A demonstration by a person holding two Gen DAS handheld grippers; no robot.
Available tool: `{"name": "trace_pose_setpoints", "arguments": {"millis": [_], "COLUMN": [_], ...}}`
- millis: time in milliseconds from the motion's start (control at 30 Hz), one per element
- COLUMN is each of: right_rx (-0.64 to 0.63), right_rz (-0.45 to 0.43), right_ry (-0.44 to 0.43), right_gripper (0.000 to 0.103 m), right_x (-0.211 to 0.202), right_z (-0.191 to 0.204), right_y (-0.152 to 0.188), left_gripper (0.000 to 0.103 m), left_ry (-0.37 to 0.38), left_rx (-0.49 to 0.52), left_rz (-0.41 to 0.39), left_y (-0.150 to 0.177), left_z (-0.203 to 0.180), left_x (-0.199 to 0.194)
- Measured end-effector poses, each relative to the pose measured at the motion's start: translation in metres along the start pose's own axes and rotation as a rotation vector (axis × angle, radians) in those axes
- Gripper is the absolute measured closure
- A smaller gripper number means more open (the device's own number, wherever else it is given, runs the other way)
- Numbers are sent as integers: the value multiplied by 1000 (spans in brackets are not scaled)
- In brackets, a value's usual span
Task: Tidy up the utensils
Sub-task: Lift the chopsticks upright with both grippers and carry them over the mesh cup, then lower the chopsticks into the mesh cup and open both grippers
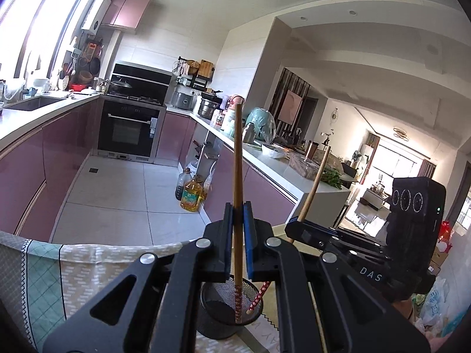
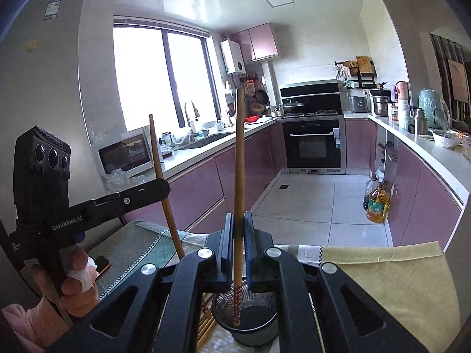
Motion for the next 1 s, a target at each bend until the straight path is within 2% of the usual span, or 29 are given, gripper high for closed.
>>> {"name": "trace_pose_setpoints", "arguments": {"millis": [67,167,433,500,600,800,867,933,1000], "right_rx": [1,3,13,21,46,86,92,95,94], "right_rz": [7,52,288,310,322,298,279,253,224], "right_ry": [10,22,26,38,53,81,87,86,71], "right_gripper": [97,97,97,97,94,91,86,79,77], "right_x": [9,25,65,68,74,68,61,51,39], "right_z": [-6,-12,-13,-12,-16,-23,-23,-22,-16], "right_y": [4,16,70,79,84,85,85,81,77], "left_gripper": [96,96,95,95,94,84,81,72,68], "left_ry": [-21,-40,-67,-67,-66,-72,-88,-109,-126], "left_rx": [7,18,34,32,41,45,56,72,91], "left_rz": [7,59,192,208,214,199,182,162,140], "left_y": [8,29,81,87,88,87,84,82,77], "left_z": [2,3,23,23,25,28,29,30,34], "left_x": [14,31,58,61,64,52,44,30,13]}}
Point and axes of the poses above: each gripper's, at about its wrist camera, not at the fingertips, and x roughly the way its jaws point, z to its left, y to its underside, the point moved 4 cm from there along x, roughly the way its jaws point, and after that the axes turned 13 degrees about -z, right-handed, at the moved point
